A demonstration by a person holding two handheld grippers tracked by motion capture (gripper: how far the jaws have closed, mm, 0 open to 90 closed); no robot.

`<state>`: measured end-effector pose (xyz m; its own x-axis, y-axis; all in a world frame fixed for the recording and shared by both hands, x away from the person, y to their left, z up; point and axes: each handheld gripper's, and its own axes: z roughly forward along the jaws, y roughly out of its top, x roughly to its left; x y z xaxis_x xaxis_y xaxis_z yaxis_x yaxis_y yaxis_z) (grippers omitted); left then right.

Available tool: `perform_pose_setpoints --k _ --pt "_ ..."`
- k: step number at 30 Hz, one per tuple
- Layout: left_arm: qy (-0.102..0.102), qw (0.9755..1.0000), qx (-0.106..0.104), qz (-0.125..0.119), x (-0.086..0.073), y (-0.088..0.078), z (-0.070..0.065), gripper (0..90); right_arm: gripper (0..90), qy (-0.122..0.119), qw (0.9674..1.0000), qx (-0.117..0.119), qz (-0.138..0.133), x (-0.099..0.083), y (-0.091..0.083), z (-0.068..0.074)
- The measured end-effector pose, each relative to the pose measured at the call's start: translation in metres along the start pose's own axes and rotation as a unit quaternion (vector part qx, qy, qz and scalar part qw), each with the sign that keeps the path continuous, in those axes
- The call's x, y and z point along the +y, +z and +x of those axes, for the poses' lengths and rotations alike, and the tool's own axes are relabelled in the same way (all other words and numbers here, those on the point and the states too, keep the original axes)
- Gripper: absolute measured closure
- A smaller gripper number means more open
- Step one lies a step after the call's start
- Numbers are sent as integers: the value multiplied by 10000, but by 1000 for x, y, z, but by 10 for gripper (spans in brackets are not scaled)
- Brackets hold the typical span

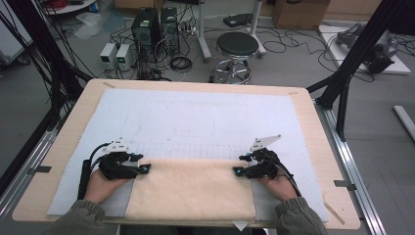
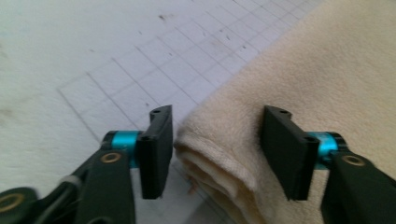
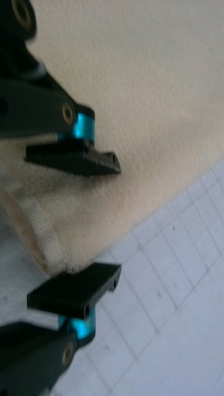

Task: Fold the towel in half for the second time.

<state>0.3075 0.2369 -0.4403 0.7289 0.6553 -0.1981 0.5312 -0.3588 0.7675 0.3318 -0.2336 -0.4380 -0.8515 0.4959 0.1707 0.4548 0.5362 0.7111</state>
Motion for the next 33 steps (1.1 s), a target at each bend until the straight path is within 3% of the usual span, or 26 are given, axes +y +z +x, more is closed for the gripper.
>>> perform_pose_setpoints --k 5,10,14,17,24,33 --pt "5 9999 -108 -27 -1 -1 -1 663 670 145 9997 186 31 0 -1 1" --pt "74 9999 -63 -38 0 -4 -4 762 749 -9 9999 160 44 2 -3 5" --pt "36 9999 15 -113 2 -6 -6 779 763 -45 9998 166 -64 3 -8 5" --pt "10 9998 67 -171 4 -7 -6 779 764 -119 9999 115 35 6 -8 6" --pt "-47 9990 308 -322 11 -7 -4 782 765 -233 9997 -40 -17 18 -13 4" --pt "43 9946 827 -630 41 -3 9 784 770 -228 9987 -406 -201 45 -16 -14"
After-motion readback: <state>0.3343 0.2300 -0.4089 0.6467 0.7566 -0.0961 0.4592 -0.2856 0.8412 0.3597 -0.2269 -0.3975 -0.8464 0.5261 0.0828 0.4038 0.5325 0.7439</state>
